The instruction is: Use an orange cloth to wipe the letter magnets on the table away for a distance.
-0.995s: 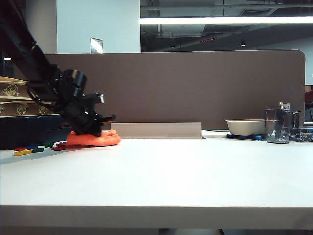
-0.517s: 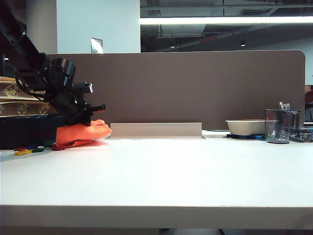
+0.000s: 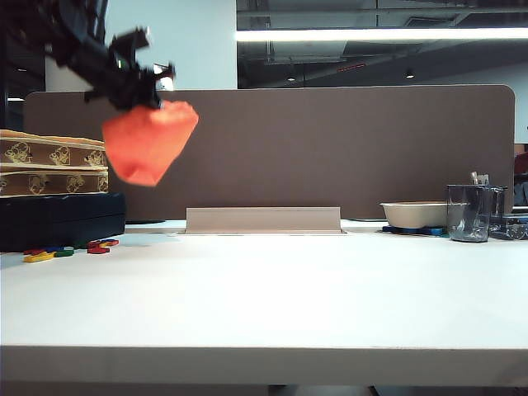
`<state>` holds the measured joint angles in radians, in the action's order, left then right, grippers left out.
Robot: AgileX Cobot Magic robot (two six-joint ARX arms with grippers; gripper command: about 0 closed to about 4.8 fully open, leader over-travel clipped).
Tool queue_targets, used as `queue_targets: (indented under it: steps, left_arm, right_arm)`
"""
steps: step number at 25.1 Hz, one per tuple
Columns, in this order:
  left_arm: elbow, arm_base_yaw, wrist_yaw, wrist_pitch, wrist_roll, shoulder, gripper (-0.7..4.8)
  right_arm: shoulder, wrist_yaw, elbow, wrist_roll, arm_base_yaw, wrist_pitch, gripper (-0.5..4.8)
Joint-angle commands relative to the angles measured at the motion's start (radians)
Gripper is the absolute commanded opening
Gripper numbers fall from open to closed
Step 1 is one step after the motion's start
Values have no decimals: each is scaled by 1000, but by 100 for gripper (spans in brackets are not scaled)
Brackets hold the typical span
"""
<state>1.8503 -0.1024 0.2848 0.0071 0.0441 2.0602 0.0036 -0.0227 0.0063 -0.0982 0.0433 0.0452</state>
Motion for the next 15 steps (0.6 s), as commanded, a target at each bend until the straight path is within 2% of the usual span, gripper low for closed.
queue_targets:
  steps: [1, 7, 11, 15]
  left_arm:
    - [3, -15, 72, -87, 39, -58, -6]
    - [1, -54, 96, -191, 27, -176, -6]
    - [-3, -83, 94, -248, -66, -269, -6]
    - [-68, -90, 93, -274, -98, -397, -6]
  right_arm:
    - [-2, 3, -6, 2, 0, -12, 0]
    - [-2, 3, -6, 2, 0, -13, 0]
    - [-2, 3, -6, 2, 0, -18, 0]
    - [-3, 3, -6, 15, 0, -24, 0]
